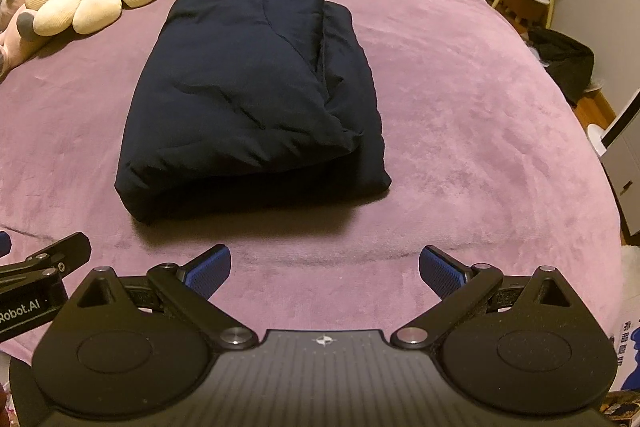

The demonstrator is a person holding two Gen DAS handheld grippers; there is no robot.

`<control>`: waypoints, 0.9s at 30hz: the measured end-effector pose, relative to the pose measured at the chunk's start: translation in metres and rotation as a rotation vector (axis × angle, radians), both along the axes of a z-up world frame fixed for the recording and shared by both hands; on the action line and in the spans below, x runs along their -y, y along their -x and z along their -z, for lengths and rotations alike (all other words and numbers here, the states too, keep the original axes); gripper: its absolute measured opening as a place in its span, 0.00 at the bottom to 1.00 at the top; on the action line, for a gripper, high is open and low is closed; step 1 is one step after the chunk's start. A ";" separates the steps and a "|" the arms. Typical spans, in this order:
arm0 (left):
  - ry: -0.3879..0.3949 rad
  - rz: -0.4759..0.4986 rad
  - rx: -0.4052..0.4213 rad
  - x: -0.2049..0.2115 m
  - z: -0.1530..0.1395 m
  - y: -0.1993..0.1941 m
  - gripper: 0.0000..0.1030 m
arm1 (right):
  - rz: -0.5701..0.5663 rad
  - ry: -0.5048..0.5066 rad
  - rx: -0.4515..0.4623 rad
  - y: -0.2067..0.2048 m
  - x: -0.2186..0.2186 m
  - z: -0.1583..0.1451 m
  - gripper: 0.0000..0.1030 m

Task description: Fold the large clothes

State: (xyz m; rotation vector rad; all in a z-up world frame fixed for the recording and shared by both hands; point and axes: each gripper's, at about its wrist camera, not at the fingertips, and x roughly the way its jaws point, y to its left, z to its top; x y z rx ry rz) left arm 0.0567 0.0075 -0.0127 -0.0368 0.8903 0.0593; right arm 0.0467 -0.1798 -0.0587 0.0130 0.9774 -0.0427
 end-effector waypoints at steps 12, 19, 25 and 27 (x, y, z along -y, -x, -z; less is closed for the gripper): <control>-0.001 0.008 -0.009 0.003 -0.001 -0.001 1.00 | 0.002 0.002 -0.012 -0.001 0.001 0.000 0.98; -0.004 0.015 -0.008 0.005 -0.001 -0.001 1.00 | 0.002 0.001 -0.014 -0.001 0.000 0.000 0.98; -0.006 0.021 -0.013 0.006 0.000 -0.001 1.00 | 0.003 -0.001 -0.014 -0.001 0.001 0.000 0.98; -0.006 0.023 -0.015 0.007 0.000 -0.001 1.00 | 0.002 -0.001 -0.014 -0.001 0.002 0.001 0.98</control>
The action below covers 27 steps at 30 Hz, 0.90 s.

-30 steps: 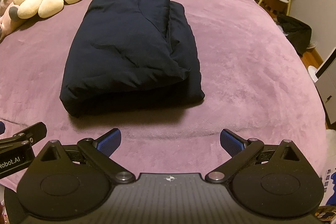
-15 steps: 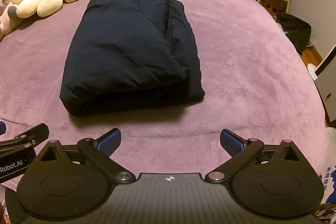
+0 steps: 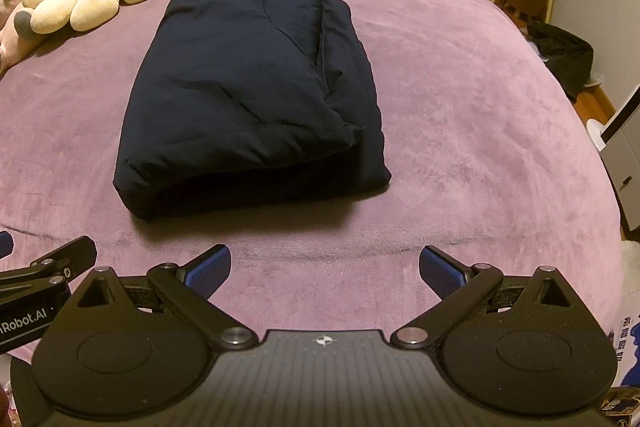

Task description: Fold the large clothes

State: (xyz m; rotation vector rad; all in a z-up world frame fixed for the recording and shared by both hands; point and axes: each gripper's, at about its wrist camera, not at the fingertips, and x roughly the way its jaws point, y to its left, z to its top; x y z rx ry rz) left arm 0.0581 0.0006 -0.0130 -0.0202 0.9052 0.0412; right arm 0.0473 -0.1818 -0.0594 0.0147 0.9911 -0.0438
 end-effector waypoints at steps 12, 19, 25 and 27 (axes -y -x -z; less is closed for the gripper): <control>-0.003 -0.001 -0.006 0.000 0.000 0.000 1.00 | 0.002 0.001 0.000 0.001 -0.001 -0.001 0.98; -0.006 0.000 -0.009 0.001 0.001 -0.001 1.00 | 0.001 0.005 0.002 0.002 -0.001 -0.001 0.98; -0.011 0.003 -0.009 0.001 0.001 0.000 1.00 | 0.004 0.003 0.005 0.004 0.000 -0.002 0.98; -0.011 0.005 -0.008 0.002 0.000 0.000 1.00 | 0.005 0.002 0.006 0.004 0.000 -0.002 0.98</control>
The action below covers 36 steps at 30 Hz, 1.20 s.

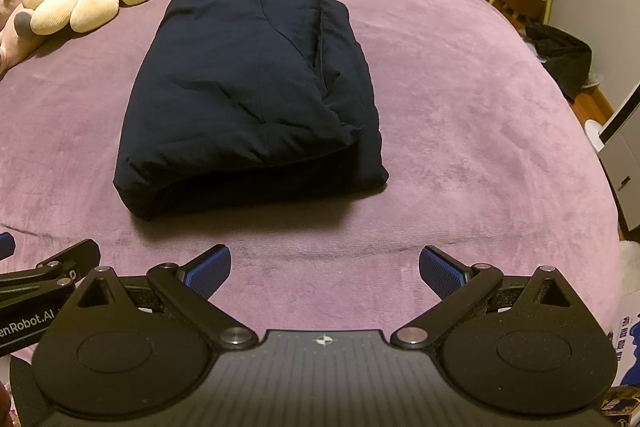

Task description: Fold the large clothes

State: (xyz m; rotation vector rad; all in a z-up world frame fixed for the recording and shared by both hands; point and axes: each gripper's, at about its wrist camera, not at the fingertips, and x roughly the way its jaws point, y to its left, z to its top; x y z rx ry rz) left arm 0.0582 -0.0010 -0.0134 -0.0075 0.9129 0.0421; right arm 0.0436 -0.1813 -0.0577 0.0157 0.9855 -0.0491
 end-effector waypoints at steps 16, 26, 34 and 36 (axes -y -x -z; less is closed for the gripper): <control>-0.004 0.008 0.001 0.002 -0.001 0.001 1.00 | 0.005 -0.006 0.003 0.001 0.002 -0.002 0.98; -0.005 0.009 0.000 0.003 -0.001 0.001 1.00 | 0.011 -0.010 0.005 0.003 0.002 -0.003 0.98; -0.007 0.012 -0.001 0.004 -0.002 0.002 1.00 | 0.013 -0.009 0.010 0.004 0.002 -0.003 0.98; -0.008 0.013 0.000 0.004 -0.002 0.002 1.00 | 0.013 -0.010 0.010 0.004 0.002 -0.002 0.98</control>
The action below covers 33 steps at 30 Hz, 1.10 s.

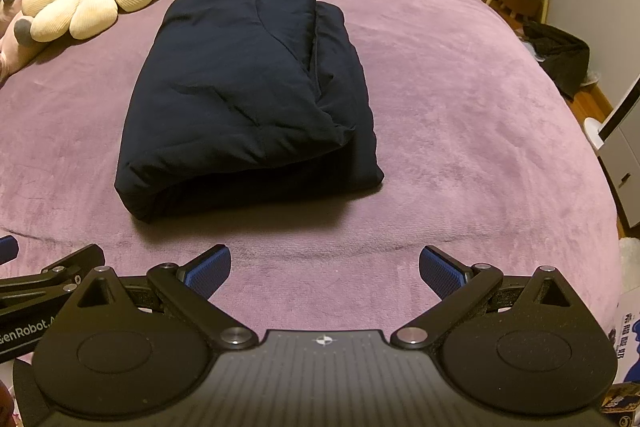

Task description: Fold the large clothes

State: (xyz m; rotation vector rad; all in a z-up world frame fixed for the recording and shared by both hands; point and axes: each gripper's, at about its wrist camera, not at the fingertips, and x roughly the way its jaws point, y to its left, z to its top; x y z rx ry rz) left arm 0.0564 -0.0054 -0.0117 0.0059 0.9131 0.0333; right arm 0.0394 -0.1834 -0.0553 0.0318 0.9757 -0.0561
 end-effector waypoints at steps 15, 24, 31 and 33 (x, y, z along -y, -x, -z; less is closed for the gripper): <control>-0.004 0.005 0.002 0.001 0.000 0.000 1.00 | 0.004 -0.005 0.002 0.001 0.001 -0.002 0.98; -0.009 0.009 0.001 0.001 -0.001 0.001 1.00 | 0.006 -0.005 0.003 0.002 0.000 -0.002 0.98; -0.011 0.017 0.007 0.000 -0.002 0.000 1.00 | 0.005 -0.004 0.004 0.002 -0.001 -0.003 0.98; -0.011 0.024 0.012 0.000 -0.003 0.000 1.00 | 0.004 -0.003 0.005 0.002 -0.001 -0.003 0.98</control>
